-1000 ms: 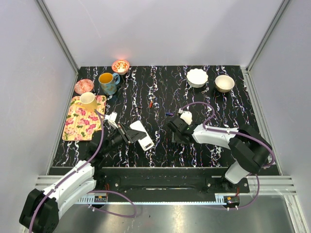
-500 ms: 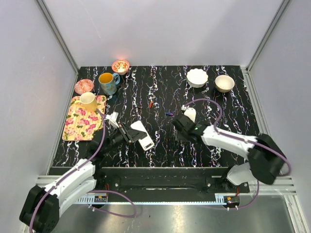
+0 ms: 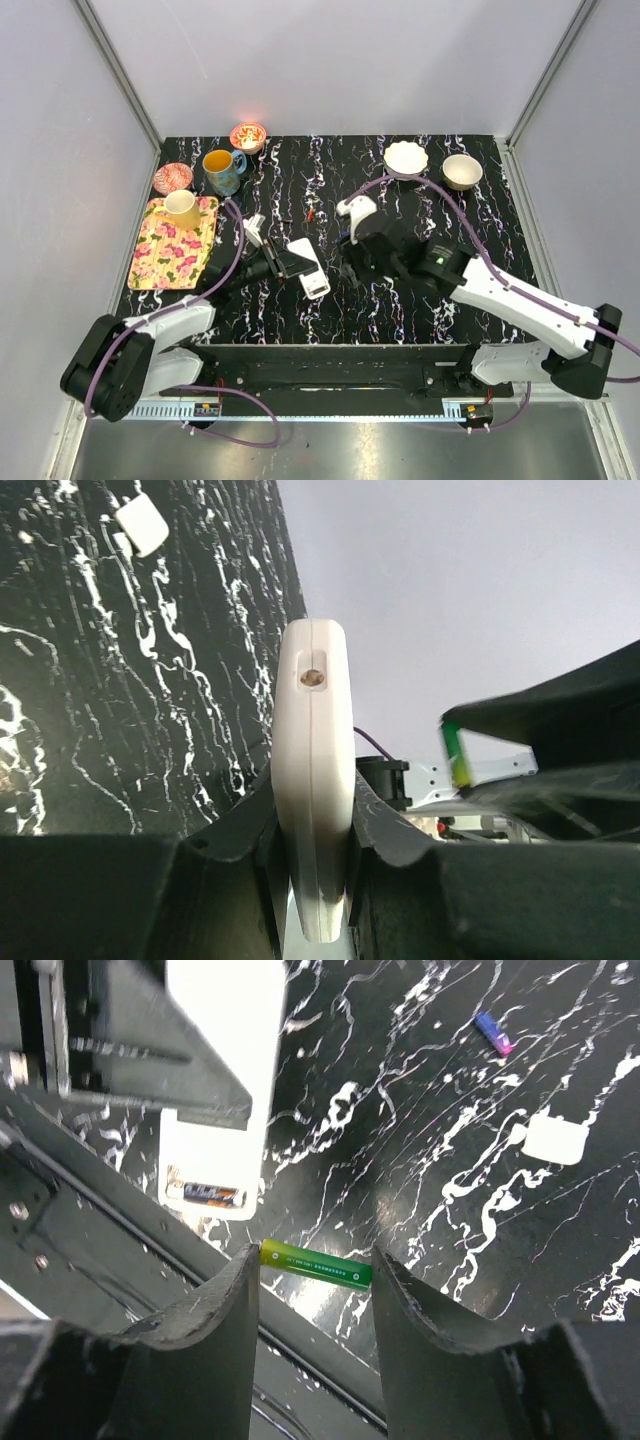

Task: Load the batteries into the remote control
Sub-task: Pick up the battery from the center of the board, then load the battery into the remote control.

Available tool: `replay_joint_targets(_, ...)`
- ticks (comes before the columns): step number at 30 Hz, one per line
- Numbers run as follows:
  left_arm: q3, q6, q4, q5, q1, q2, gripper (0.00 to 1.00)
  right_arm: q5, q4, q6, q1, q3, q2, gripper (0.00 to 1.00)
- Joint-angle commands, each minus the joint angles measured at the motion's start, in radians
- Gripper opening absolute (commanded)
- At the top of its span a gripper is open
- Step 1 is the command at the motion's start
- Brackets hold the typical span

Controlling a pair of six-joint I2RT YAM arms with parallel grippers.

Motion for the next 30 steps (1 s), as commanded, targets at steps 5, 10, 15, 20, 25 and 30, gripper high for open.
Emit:
replay_joint_targets(5, 0.033, -0.115, 0.429, 0.078, -0.021, 0.105, 0.00, 0.073, -0.131, -0.090, 0.118, 0.138, 0.121, 0.00)
replay_joint_targets(10, 0.039, -0.190, 0.639, 0.060, -0.037, 0.204, 0.00, 0.146, -0.172, -0.106, 0.153, 0.230, 0.175, 0.00)
replay_joint_targets(15, 0.060, -0.279, 0.836, 0.044, -0.044, 0.328, 0.00, 0.201, -0.246, -0.118, 0.158, 0.296, 0.212, 0.00)
replay_joint_targets(20, 0.078, -0.281, 0.845, 0.020, -0.067, 0.359, 0.00, 0.245, -0.327, -0.109, 0.164, 0.356, 0.265, 0.00)
replay_joint_targets(25, 0.079, -0.268, 0.844, -0.003, -0.083, 0.360, 0.00, 0.254, -0.370, -0.083, 0.182, 0.400, 0.327, 0.00)
replay_joint_targets(30, 0.075, -0.267, 0.844, -0.012, -0.084, 0.360, 0.00, 0.256, -0.392, -0.075, 0.208, 0.426, 0.365, 0.00)
